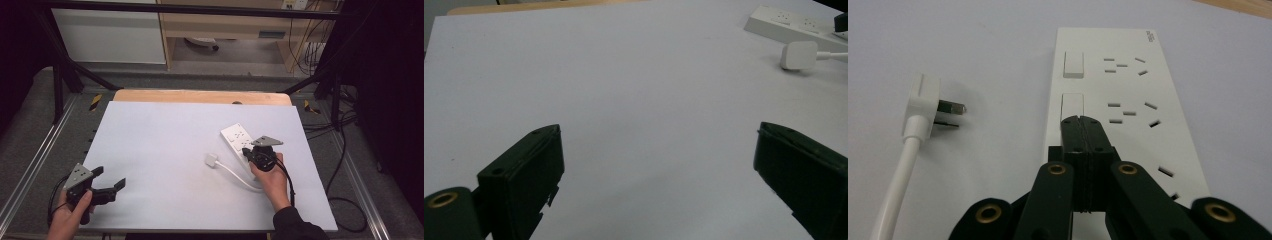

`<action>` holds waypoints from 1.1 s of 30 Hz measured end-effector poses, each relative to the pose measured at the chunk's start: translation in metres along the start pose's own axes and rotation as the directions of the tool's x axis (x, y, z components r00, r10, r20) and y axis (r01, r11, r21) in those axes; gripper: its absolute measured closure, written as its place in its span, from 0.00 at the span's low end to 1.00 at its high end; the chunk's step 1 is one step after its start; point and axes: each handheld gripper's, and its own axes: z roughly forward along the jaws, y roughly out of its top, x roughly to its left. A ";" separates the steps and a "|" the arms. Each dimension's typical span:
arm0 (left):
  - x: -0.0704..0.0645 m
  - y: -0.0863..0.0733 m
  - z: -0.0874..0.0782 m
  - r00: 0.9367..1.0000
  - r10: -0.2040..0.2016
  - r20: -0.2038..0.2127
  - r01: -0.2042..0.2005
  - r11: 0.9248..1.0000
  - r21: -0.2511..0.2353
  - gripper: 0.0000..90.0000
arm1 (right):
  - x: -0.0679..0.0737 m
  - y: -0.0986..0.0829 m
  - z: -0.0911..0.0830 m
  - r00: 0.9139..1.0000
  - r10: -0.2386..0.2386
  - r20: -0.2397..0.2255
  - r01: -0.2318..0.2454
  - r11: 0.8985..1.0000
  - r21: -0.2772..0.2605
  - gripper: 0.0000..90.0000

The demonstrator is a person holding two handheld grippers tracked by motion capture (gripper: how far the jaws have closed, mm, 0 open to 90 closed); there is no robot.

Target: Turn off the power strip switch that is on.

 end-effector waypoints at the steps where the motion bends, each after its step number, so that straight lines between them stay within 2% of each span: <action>1: 0.000 0.000 0.000 1.000 0.000 0.000 0.000 1.000 0.000 0.06 | 0.000 0.000 0.000 1.000 -0.002 -0.001 0.002 1.000 0.002 1.00; 23: 0.001 0.000 0.000 1.000 -0.003 -0.001 0.003 1.000 0.000 0.06 | 0.001 -0.001 0.004 1.000 -0.014 0.002 0.014 1.000 0.007 1.00; 33: -0.001 0.000 0.002 1.000 0.010 -0.002 -0.010 1.000 0.009 0.06 | 0.001 -0.003 0.004 1.000 -0.007 0.001 0.007 1.000 -0.006 1.00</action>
